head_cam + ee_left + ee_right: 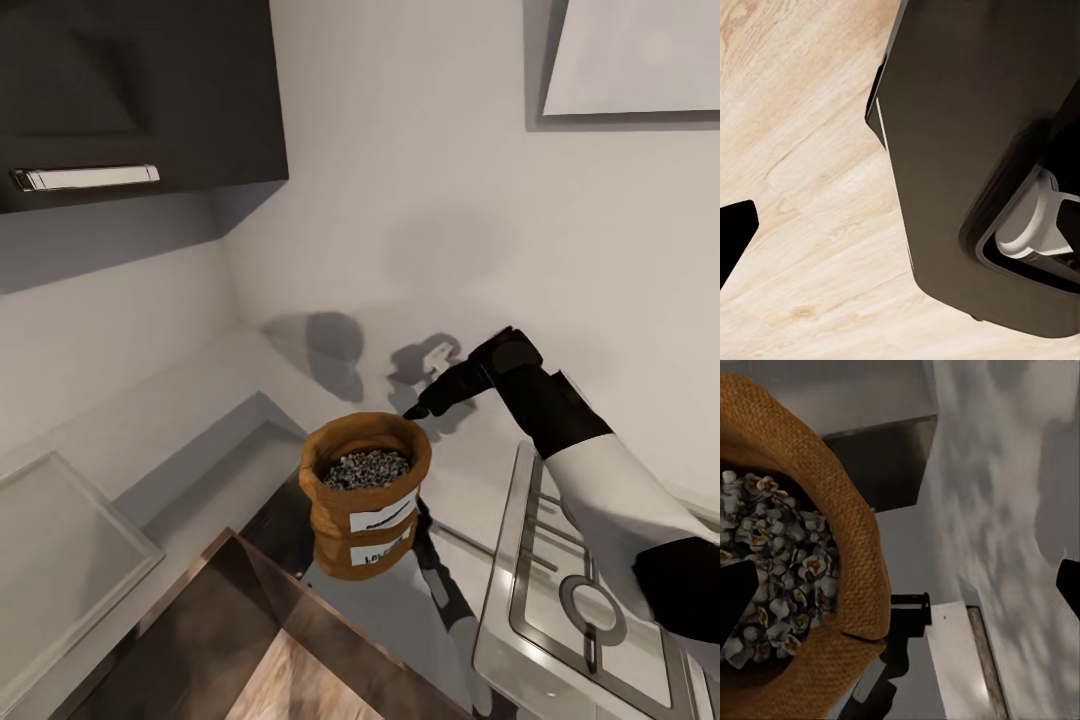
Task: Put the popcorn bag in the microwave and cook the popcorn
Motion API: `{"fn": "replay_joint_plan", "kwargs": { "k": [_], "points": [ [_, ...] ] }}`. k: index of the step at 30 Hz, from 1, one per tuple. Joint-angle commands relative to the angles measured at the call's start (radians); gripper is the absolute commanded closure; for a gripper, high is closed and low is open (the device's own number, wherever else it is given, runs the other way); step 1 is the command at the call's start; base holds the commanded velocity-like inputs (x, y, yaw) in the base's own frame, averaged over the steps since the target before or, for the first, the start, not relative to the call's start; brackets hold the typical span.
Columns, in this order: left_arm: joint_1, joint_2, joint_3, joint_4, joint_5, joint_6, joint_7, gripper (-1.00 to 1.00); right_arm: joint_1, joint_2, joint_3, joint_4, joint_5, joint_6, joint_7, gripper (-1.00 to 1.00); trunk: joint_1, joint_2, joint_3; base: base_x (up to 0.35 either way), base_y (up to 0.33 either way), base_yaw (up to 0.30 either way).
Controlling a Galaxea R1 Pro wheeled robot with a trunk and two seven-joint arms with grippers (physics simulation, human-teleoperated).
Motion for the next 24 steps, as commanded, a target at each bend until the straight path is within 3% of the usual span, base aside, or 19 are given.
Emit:
{"fn": "replay_joint_plan", "kwargs": {
  "k": [1,11,17,24],
  "points": [
    [-0.001,0.0,0.001,0.0,0.003,-0.003,0.003,-1.0,-0.001,0.002,0.001,-0.001,0.009,0.003,0.009,-1.0,0.0,-0.001,-0.002,0.0,0.0,0.0],
    [0.0,0.0,0.0,0.0,0.003,0.001,0.002,-1.0,-0.001,0.003,0.002,0.008,0.0,-0.002,0.018,-1.0,0.0,-0.001,-0.002,0.178,0.0,0.0],
    [0.0,0.0,0.001,0.001,0.003,0.0,0.002,-1.0,0.029,0.005,0.003,0.013,-0.003,-0.074,0.029,-1.0,0.0,-0.001,-0.002,0.019,0.0,0.0],
    [-0.001,0.0,0.001,0.001,0.003,0.0,0.003,-1.0,0.07,0.007,0.003,0.013,-0.006,-0.099,0.127,-1.0,0.0,-0.001,-0.002,0.0,0.0,0.0]
  ]
}}
